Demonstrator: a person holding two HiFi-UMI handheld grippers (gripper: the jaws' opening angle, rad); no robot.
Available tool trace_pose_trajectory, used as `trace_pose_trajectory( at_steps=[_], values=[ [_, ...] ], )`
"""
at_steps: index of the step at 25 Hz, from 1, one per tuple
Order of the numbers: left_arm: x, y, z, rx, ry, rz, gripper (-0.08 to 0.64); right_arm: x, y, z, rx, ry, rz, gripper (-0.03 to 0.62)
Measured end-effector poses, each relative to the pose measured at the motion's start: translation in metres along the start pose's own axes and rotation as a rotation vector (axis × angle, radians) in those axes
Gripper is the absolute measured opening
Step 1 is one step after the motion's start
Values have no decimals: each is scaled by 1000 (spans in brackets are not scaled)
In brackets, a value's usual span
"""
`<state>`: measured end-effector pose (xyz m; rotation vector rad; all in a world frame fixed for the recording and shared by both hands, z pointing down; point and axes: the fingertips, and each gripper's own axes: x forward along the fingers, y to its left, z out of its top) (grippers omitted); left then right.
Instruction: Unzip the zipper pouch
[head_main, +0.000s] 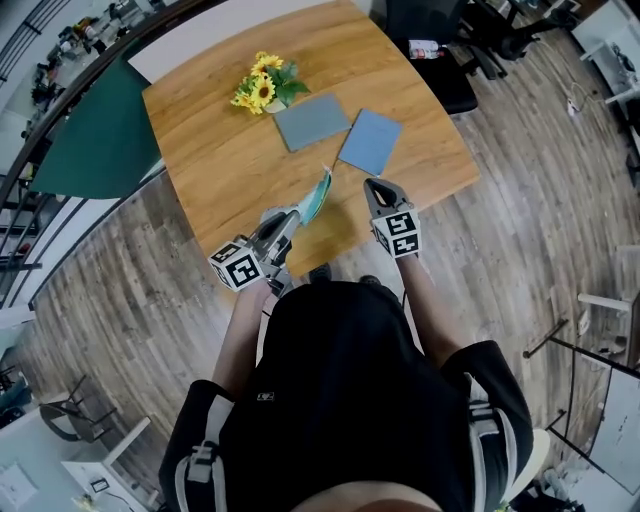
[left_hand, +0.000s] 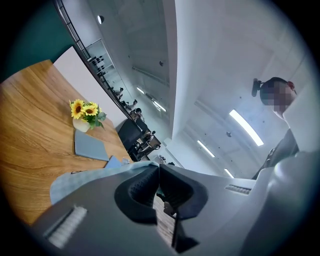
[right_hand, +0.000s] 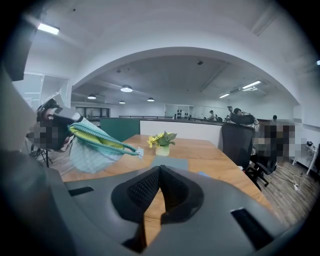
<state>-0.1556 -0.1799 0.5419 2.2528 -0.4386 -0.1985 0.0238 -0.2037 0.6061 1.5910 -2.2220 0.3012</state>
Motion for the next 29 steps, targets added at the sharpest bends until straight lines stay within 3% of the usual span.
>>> trace_pose_trajectory(
  at_steps=[8,29],
  values=[
    [-8,27,14,-24,-12,7,3,6,7,-3,7,-7,2,2],
    [6,48,20,-49,25,1,3,20,10,-24,22,45,24,3]
  ],
)
